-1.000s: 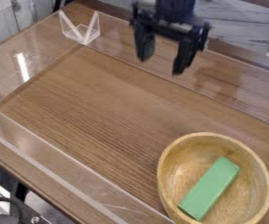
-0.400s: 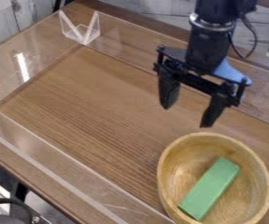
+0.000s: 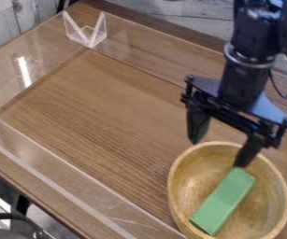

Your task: Remove the green block from inside the brown bowl and put it on the table

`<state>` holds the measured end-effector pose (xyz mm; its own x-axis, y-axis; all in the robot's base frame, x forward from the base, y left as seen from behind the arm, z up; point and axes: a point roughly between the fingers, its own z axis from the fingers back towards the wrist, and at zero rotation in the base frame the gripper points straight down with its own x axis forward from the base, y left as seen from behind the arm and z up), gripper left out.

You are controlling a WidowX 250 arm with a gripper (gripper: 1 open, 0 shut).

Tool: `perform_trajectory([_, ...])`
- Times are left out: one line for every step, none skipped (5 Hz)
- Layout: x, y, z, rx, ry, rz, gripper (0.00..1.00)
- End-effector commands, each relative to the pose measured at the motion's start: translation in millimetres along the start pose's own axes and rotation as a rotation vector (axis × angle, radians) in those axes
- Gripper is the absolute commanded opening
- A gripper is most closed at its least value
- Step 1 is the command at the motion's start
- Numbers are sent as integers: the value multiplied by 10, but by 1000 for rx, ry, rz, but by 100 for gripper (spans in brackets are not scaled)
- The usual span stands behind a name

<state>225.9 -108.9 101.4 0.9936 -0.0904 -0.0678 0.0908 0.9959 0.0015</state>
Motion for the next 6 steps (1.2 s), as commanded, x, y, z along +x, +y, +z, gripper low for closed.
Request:
perform_trajectory([0,-97,28,-20,-57,-1,100])
perform_trajectory([-19,-151,-38,-21,-56,-2,100])
perform_trajectory([-45,-187,-107,-21,-53,-9,100])
perform_trajectory([-70,-213,-169,-21,-48,-20,100])
perform_trajectory([-81,-233,-227,-30,-51,-30,100])
perform_trajectory([-70,-238,-282,-33,-54,-35,100])
